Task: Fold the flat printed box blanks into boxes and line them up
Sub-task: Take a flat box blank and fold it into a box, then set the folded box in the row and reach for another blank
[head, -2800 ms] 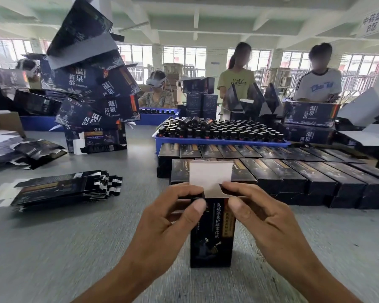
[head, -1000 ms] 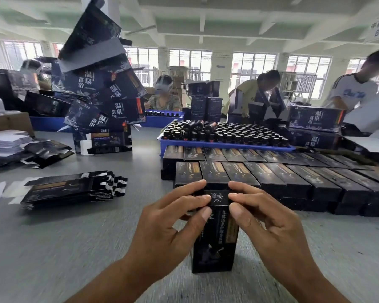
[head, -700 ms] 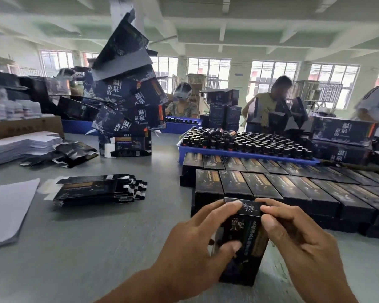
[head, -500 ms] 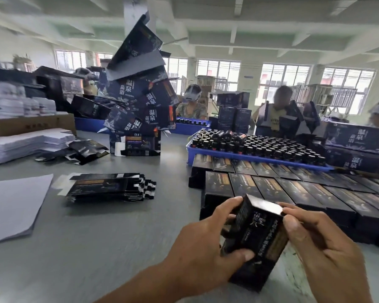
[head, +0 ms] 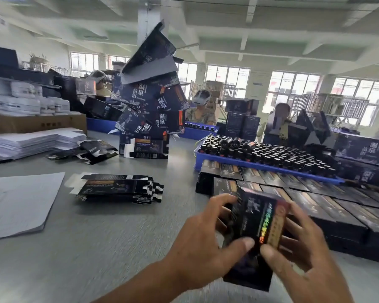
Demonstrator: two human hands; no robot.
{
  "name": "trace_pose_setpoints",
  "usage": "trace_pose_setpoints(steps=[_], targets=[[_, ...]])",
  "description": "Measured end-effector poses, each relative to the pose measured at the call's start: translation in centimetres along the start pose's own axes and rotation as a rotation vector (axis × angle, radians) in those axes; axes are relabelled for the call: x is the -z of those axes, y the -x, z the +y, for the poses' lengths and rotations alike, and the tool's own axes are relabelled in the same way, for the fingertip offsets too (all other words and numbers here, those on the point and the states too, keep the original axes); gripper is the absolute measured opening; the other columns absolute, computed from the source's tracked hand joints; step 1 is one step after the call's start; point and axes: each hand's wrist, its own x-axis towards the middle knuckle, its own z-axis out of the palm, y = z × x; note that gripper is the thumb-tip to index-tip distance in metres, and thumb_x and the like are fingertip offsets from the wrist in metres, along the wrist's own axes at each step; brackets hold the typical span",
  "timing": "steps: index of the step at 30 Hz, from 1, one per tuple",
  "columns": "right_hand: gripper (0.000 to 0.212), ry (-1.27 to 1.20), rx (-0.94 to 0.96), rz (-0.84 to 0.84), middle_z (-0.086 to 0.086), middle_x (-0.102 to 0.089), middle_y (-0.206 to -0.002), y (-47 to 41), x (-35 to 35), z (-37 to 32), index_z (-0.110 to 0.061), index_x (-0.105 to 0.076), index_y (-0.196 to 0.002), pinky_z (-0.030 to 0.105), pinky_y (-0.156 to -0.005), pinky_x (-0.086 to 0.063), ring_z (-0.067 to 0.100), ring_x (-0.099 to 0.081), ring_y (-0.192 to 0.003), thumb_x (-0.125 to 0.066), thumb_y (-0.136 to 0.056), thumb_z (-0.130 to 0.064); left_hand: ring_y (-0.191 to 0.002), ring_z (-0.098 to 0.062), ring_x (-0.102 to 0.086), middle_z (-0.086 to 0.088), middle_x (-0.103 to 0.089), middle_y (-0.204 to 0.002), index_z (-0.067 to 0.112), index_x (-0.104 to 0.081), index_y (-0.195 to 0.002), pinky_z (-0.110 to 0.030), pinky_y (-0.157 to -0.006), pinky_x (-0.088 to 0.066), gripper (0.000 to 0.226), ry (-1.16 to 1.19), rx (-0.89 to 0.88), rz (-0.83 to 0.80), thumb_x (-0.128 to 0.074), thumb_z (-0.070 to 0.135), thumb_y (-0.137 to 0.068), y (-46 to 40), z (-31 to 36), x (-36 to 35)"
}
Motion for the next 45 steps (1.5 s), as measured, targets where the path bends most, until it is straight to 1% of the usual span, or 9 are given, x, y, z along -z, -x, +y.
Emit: trace_pose_setpoints(steps=[3, 6, 8, 14, 18, 24, 29, 40, 45], targets=[[0.094, 0.191, 0.192, -0.125, -0.023, -0.050, -0.145, 0.1, -0.5, -0.3, -0.074, -0.038, -0.129, 0.009, -0.079, -0.053, -0.013, -0.061, -0.111, -0.092, -0.059, -0.045, -0.080, -0.007, -0.070, 0.022, -0.066, -0.107, 0.053, -0.040, -0.113, -0.019, -0.061, -0.053, 0.042, 0.179, 0.068, 0.150, -0.067, 0.048, -0.081, -0.4, 0.4, 0.5], [0.067, 0.439, 0.514, -0.149, 0.006, -0.043, -0.153, -0.2, -0.9, -0.7, -0.035, -0.053, -0.137, 0.015, -0.093, -0.051, -0.002, -0.053, -0.129, -0.079, -0.077, -0.051, -0.075, -0.010, -0.070, 0.015, -0.068, -0.101, 0.051, -0.045, -0.105, -0.027, -0.062, -0.057, 0.033, 0.267, 0.155, 0.203, -0.067, 0.050, -0.079, -0.5, 0.3, 0.6], [0.057, 0.484, 0.547, -0.198, 0.003, -0.045, -0.154, 0.0, -1.4, -1.1, -0.025, -0.064, -0.131, 0.013, -0.100, -0.045, 0.001, -0.054, -0.128, -0.066, -0.084, -0.057, -0.078, -0.014, -0.071, 0.009, -0.070, -0.097, 0.049, -0.048, -0.100, -0.035, -0.067, -0.060, 0.029, 0.313, 0.227, 0.253, -0.067, 0.052, -0.078, -0.7, 0.0, 0.7], [0.047, 0.783, 0.666, -0.173, 0.005, -0.066, -0.130, -1.5, -3.9, -1.1, -0.012, -0.078, -0.110, 0.025, -0.071, -0.060, 0.017, -0.075, -0.093, -0.058, -0.082, -0.044, -0.077, -0.015, -0.071, 0.004, -0.070, -0.092, 0.038, -0.052, -0.092, -0.041, -0.070, -0.062, 0.024, 0.332, 0.357, 0.341, -0.066, 0.049, -0.077, -1.6, -1.2, 1.9], [0.051, 0.777, 0.603, -0.180, 0.005, -0.068, -0.129, -2.3, -6.3, -0.2, -0.007, -0.076, -0.112, 0.030, -0.063, -0.062, 0.019, -0.076, -0.086, -0.093, -0.065, -0.017, -0.077, -0.013, -0.072, -0.003, -0.070, -0.092, 0.026, -0.055, -0.097, -0.031, -0.064, -0.059, 0.028, 0.287, 0.461, 0.379, -0.068, 0.049, -0.087, -2.2, -3.2, 3.3], [0.054, 0.759, 0.520, -0.372, 0.005, -0.073, -0.121, -3.4, -10.5, 1.3, -0.007, -0.076, -0.111, 0.030, -0.069, -0.063, 0.019, -0.076, -0.091, -0.095, -0.060, -0.007, -0.075, -0.016, -0.066, -0.001, -0.068, -0.089, 0.023, -0.059, -0.091, -0.029, -0.056, -0.051, 0.026, -0.053, 0.738, 0.324, -0.046, 0.043, -0.101, -2.8, -7.8, 5.9], [0.061, 0.877, 0.283, -0.553, -0.009, -0.030, -0.163, -4.1, -12.2, 3.1, -0.023, -0.037, -0.152, 0.030, -0.107, -0.045, 0.017, -0.050, -0.134, -0.045, -0.095, -0.002, -0.079, -0.010, -0.059, 0.010, -0.066, -0.088, 0.032, -0.057, -0.083, -0.029, -0.069, -0.044, 0.027, -0.484, 0.733, 0.175, -0.047, 0.052, -0.097, -2.0, -10.1, 5.6], [0.072, 1.171, 0.098, -0.549, 0.006, -0.014, -0.168, -6.2, -14.9, 2.8, -0.010, -0.017, -0.158, 0.039, -0.084, -0.052, 0.033, -0.065, -0.111, -0.040, -0.091, 0.003, -0.088, -0.013, -0.055, 0.008, -0.066, -0.108, 0.033, -0.057, -0.110, -0.031, -0.076, -0.044, 0.021, -0.538, 0.852, 0.130, -0.051, 0.028, -0.090, -1.8, -10.3, 7.1], [0.086, 1.088, 0.118, -0.595, -0.007, 0.012, -0.168, -4.6, -14.0, 2.4, -0.034, -0.001, -0.159, 0.030, -0.073, -0.051, 0.018, -0.059, -0.079, -0.044, -0.091, -0.005, -0.094, -0.017, -0.060, 0.005, -0.069, -0.112, 0.031, -0.061, -0.115, -0.029, -0.077, -0.045, 0.027, -0.618, 0.781, 0.165, -0.051, 0.026, -0.090, -1.7, -9.8, 7.2]])
